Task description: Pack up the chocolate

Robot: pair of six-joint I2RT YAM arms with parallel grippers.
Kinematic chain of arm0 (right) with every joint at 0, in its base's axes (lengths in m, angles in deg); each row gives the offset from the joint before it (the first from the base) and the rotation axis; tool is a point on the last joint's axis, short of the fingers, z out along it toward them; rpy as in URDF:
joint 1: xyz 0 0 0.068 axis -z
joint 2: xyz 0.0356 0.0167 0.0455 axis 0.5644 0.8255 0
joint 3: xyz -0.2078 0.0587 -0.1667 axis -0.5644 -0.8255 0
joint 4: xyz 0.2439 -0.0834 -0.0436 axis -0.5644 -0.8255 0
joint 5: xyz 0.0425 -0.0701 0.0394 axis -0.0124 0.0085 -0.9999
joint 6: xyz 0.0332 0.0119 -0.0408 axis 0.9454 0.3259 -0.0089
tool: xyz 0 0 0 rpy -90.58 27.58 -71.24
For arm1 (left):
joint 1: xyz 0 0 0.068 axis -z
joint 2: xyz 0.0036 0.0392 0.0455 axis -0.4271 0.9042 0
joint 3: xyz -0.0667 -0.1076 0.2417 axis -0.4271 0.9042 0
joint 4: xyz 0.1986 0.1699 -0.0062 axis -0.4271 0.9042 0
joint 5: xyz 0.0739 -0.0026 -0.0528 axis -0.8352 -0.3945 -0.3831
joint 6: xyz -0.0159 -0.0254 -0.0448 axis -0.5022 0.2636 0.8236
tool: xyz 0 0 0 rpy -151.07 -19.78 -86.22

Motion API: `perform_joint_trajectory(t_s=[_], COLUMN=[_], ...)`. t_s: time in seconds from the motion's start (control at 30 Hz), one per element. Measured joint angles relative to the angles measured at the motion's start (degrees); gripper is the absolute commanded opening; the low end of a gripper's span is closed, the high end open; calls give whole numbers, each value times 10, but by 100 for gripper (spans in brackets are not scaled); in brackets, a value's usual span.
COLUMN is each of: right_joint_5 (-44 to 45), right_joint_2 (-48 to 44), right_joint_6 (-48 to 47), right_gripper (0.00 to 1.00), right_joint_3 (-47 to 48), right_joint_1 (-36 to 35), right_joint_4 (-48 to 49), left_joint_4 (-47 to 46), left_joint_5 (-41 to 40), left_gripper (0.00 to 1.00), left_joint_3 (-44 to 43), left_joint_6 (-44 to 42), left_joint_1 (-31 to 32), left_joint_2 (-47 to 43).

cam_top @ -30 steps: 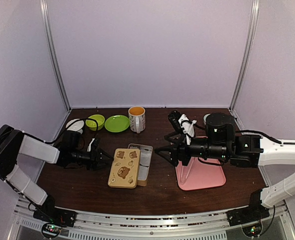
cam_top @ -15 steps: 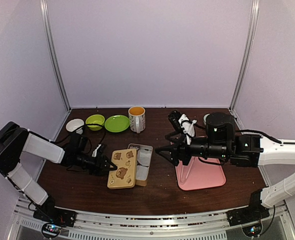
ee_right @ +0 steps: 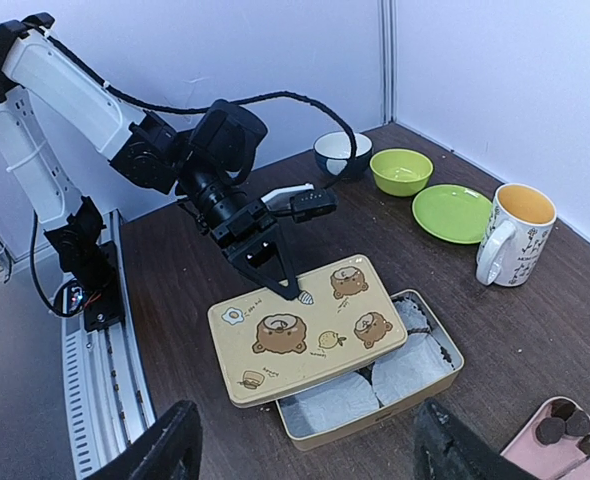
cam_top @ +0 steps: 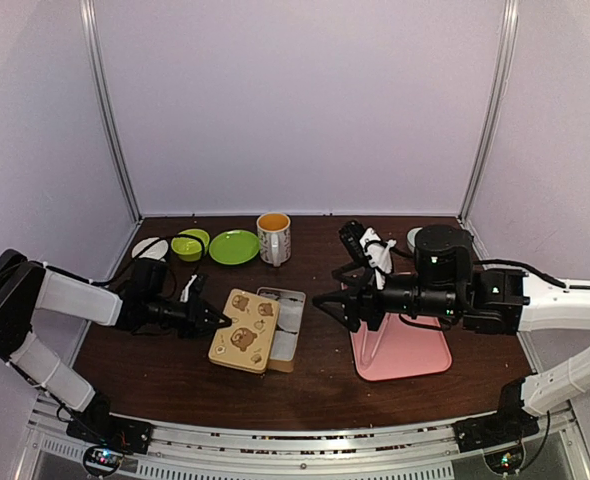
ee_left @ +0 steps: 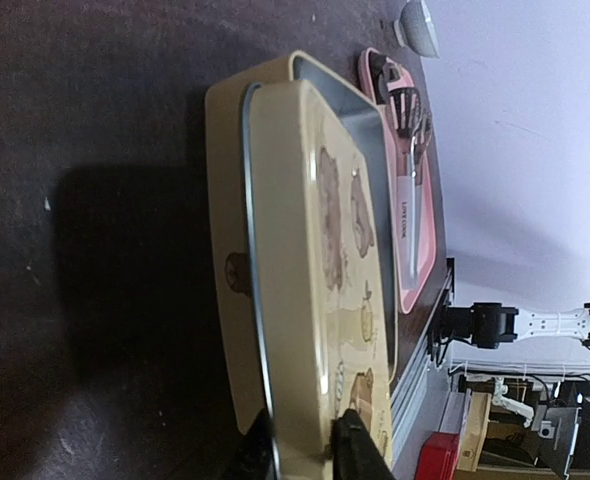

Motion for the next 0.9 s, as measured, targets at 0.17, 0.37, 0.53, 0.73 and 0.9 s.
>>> perform_joint_trajectory(t_s=[0.17,0.37,0.53,0.73,0.9], right_joint_5=[0,1,2,27,57], right_joint_2=[-13,-17,-16,29,118], right_joint_6=[0,0,5,61,140], right_gripper=[73,73,73,68,68], right_joint_3=[-12,-17,-17,-13,0], right_joint_1=[0,0,0,0,0], right_joint_4=[-2,-5,-4,8,-7], left_joint_4=[0,35,57,67,74], left_joint_5=[3,11,27,50,49], left_gripper=[14,13,13,14,16], left_joint_3=[0,0,0,0,0], left_joint_6=[4,-10,-35,-63,-74], left_joint_1=[-25,-63,-99,-130,-157], left_joint_2=[-31,-45,-44,-35,-35])
